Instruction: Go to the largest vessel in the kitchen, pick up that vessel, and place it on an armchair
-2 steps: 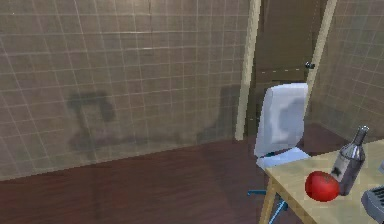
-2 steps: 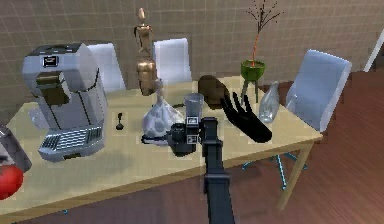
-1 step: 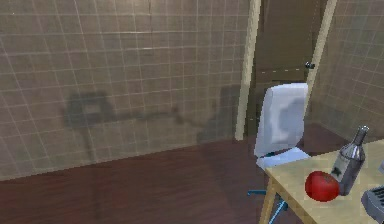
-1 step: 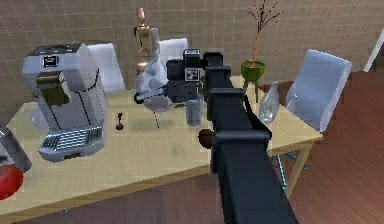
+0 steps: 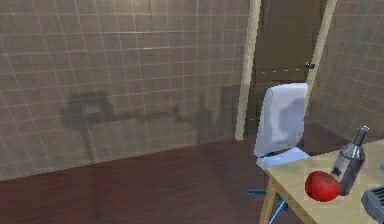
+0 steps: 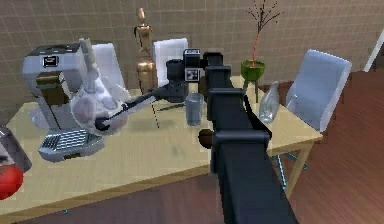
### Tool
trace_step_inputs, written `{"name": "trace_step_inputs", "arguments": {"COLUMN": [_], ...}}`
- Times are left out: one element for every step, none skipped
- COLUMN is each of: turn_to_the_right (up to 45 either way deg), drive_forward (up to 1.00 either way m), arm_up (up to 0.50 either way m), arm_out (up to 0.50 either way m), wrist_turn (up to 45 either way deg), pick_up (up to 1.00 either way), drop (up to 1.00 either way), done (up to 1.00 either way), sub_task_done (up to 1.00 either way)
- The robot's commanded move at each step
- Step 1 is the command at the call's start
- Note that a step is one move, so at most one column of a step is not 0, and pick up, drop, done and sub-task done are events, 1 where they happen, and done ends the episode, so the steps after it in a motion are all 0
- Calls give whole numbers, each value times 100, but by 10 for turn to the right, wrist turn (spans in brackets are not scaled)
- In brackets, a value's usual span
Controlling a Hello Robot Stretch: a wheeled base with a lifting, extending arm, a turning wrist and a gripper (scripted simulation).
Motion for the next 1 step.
{"name": "trace_step_inputs", "arguments": {"turn_to_the_right": [0], "drive_forward": [0], "arm_up": [0], "arm_out": [0], "wrist_turn": [-450], "pick_up": [0], "drop": [0], "done": [0], "sub_task_done": [0]}}
